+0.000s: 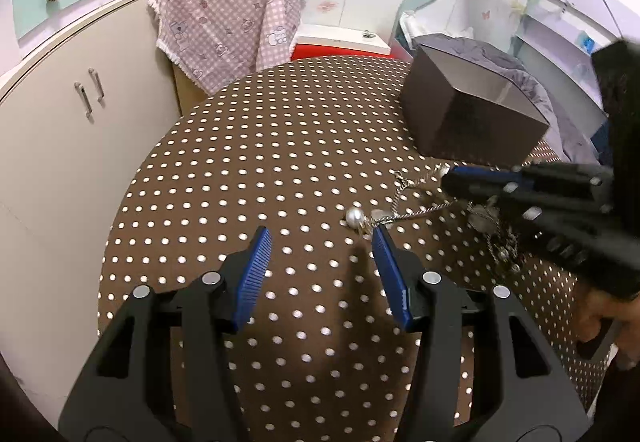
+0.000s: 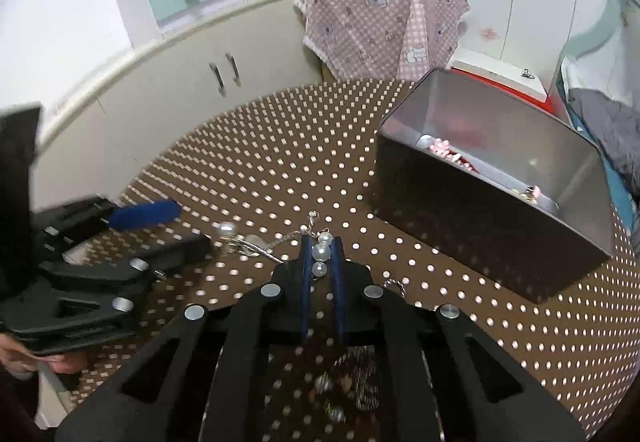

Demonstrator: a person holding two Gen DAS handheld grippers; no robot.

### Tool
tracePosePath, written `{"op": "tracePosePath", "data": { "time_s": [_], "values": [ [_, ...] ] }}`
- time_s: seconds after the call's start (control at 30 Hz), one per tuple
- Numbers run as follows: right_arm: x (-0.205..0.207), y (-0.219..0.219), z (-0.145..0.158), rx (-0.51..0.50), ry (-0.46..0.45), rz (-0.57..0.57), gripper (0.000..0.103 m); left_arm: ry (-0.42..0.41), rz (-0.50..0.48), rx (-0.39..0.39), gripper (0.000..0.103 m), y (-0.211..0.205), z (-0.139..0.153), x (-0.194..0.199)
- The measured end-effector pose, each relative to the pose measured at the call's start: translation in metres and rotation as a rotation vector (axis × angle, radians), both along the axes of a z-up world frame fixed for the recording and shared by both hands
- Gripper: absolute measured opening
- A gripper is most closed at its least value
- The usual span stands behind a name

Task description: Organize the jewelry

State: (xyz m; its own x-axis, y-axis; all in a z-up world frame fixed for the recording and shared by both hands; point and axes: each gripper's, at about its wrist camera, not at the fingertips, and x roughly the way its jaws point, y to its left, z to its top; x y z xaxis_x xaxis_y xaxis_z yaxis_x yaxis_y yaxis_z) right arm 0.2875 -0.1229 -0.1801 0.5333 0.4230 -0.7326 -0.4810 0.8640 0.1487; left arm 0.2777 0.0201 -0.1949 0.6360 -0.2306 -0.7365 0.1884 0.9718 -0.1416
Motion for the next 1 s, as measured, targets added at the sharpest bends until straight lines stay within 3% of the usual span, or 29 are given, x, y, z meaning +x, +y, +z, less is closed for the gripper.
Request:
{"op": "tracePosePath", "data": {
  "time_s": [0.5, 0.6, 0.73, 1.0],
  "values": [
    [-0.014, -0.028, 0.076, 0.284, -0.058, 0.078, 0.008, -0.013, -0.096, 0.034, 0.054, -0.036, 0.004, -0.008],
    [-0.014, -0.035, 0.084, 0.295, -0.070, 0.076, 0.008, -0.026, -0.122, 0.016, 0.055, -0.041, 0.008, -0.009],
    [-0.013, -0.041, 0.082, 0.294, -0.055, 0.071, 0.008, -0.058, -0.198, -0.008, 0.066, -0.055, 0.013, -0.010],
    [-0.018, -0.037, 0.075, 0.286, -0.032, 0.098, 0.008, -0.079, -0.300, -0.082, 0.067, -0.075, 0.014, 0.003]
  ]
}}
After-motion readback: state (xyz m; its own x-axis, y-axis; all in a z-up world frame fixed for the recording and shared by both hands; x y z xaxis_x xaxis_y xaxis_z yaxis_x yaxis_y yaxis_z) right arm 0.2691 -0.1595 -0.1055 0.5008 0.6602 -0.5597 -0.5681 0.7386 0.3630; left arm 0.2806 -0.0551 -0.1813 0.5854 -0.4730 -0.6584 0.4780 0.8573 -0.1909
